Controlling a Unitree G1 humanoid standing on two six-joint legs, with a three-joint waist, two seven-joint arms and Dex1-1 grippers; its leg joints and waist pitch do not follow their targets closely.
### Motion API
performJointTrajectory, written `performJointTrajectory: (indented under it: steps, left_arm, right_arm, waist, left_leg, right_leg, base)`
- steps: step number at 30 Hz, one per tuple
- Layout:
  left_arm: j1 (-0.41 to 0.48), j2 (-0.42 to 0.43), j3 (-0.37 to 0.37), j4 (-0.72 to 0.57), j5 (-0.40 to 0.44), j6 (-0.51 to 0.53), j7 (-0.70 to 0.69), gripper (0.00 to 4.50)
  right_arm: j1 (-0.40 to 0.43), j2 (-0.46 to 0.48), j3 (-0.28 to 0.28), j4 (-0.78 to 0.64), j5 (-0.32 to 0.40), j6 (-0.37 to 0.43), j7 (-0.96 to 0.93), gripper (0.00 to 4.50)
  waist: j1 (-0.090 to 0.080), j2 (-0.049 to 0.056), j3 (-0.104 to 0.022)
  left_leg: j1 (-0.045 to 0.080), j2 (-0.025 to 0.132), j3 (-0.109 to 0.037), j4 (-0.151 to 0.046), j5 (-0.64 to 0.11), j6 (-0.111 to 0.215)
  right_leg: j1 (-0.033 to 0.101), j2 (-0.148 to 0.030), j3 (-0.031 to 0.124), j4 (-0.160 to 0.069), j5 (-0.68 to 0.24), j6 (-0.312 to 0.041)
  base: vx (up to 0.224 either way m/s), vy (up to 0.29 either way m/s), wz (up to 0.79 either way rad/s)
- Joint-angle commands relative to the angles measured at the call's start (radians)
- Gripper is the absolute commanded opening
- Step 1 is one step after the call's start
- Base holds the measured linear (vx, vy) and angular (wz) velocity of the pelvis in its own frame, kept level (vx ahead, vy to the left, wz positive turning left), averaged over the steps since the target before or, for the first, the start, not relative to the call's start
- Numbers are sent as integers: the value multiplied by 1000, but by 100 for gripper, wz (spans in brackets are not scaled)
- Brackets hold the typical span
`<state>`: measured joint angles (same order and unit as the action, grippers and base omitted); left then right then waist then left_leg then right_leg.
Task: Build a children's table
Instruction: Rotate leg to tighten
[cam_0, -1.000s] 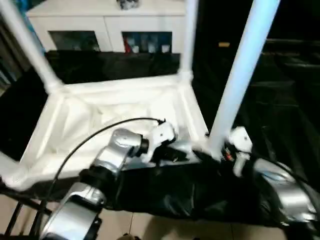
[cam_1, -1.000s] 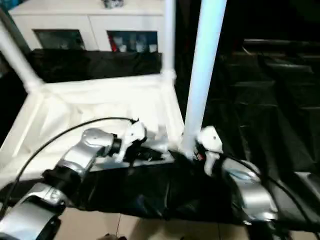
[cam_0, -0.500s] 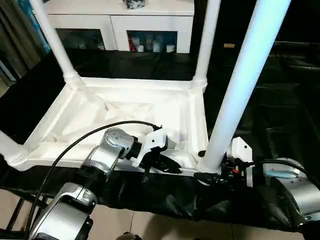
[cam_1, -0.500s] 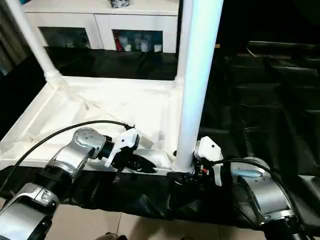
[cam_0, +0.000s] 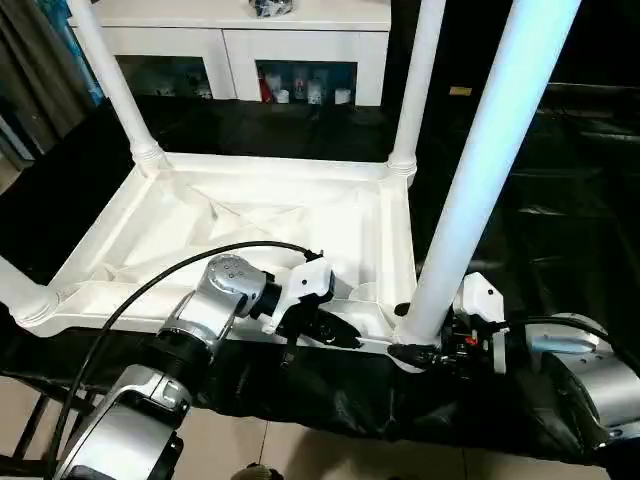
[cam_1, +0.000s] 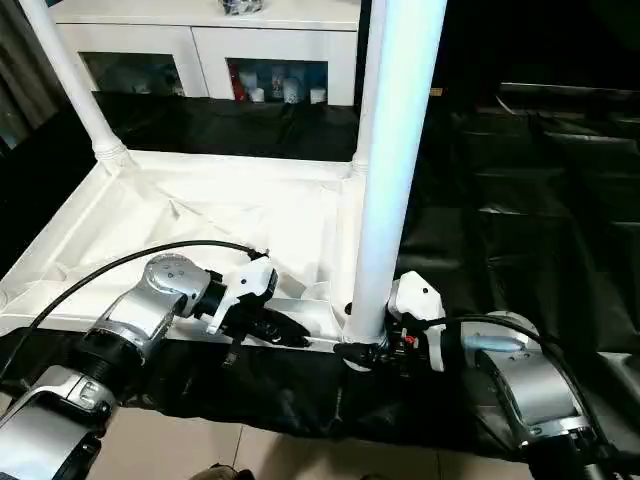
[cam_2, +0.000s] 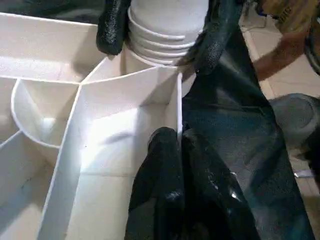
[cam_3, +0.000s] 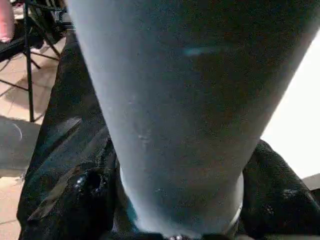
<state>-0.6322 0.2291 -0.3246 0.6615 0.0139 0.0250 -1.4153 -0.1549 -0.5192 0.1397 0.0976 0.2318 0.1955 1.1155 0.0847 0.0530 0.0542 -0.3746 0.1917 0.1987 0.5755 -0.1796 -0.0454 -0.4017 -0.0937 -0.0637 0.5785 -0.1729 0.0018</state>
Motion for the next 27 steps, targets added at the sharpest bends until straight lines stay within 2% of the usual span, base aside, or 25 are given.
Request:
performJointTrajectory:
  steps: [1,3,4,8,12,13,14,16,17,18,20,21,24,27]
  left_arm:
    - [-11,-69,-9,-12,-5,21,74,0]
    - [-17,-100,-3,2,6,39,138,0]
    - [-20,-112,-1,8,11,44,162,0]
    - [-27,-175,2,37,30,65,276,0]
    - [-33,-281,0,79,56,104,442,0]
    - [-32,-291,-3,80,58,110,455,0]
    - [-32,-291,-3,80,59,111,455,0]
    - [-31,-311,-13,87,76,113,486,0]
    - [-31,-311,-13,87,76,113,486,0]
    - [-26,-318,-15,86,81,109,487,0]
    - [-24,-318,-13,85,80,111,486,0]
    - [-24,-302,-4,79,74,102,467,0]
    - [-24,-286,3,74,68,83,442,0]
    - [-22,-253,12,61,55,63,398,0]
  right_arm:
    - [3,76,15,11,-1,21,-101,274]
    - [2,123,-1,33,-26,15,-193,274]
    - [0,140,-7,43,-38,12,-229,274]
    - [-8,220,-28,83,-64,23,-371,274]
    - [-37,363,-52,150,-91,49,-590,274]
    - [-46,384,-57,163,-97,54,-624,274]
    - [-47,385,-57,163,-97,54,-627,274]
    - [-82,434,-52,216,-132,60,-711,274]
    - [-82,434,-52,216,-132,60,-711,274]
    - [-102,465,-49,245,-153,32,-745,274]
    - [-106,473,-50,248,-159,19,-755,274]
    - [-109,477,-61,245,-142,-12,-736,329]
    - [-104,472,-68,228,-125,-25,-699,353]
    - [-85,431,-48,190,-124,-47,-622,378]
  waist:
    - [-10,-20,-51]
    - [-13,-20,-51]
    - [-20,-20,-49]
    - [-36,-21,-46]
    - [-44,-20,-43]
    - [-48,-20,-42]
    - [-48,-11,-40]
    - [-57,-13,-36]
    - [-64,-12,-34]
    - [-65,-16,-32]
    - [-68,-13,-32]
    - [-71,-18,-34]
    - [-75,-14,-38]
    - [-74,-15,-41]
  left_leg:
    - [12,43,-16,-65,-212,85]
    - [14,40,-17,-67,-229,72]
    - [15,38,-19,-70,-252,54]
    - [15,36,-21,-73,-277,48]
    - [19,34,-23,-76,-308,31]
    - [21,33,-24,-78,-330,24]
    - [24,33,-26,-79,-336,23]
    - [24,31,-26,-82,-378,20]
    - [24,28,-30,-84,-410,10]
    - [26,28,-31,-85,-423,9]
    - [31,28,-35,-86,-447,2]
    - [27,30,-37,-89,-447,5]
    - [27,32,-35,-92,-423,18]
    - [19,34,-30,-91,-372,36]
  right_leg:
    - [44,-52,38,-66,-236,-240]
    - [43,-54,37,-71,-269,-232]
    - [43,-53,36,-76,-308,-215]
    - [41,-53,37,-83,-344,-199]
    - [36,-52,36,-90,-410,-178]
    - [36,-51,35,-94,-437,-170]
    - [34,-52,36,-95,-442,-166]
    - [31,-51,35,-101,-472,-153]
    - [32,-50,31,-105,-523,-137]
    - [30,-51,30,-109,-546,-127]
    - [26,-53,31,-115,-581,-109]
    - [31,-53,30,-114,-570,-99]
    - [32,-52,33,-111,-495,-124]
    - [39,-52,37,-101,-401,-163]
  base:
    - [0,0,0]
    - [0,0,0]
    - [0,0,0]
    - [0,0,0]
    - [0,0,0]
    - [0,0,0]
    - [0,0,0]
    - [0,0,0]
    - [0,0,0]
    - [0,0,0]
    - [0,0,0]
    - [0,0,0]
    - [0,0,0]
    - [0,0,0]
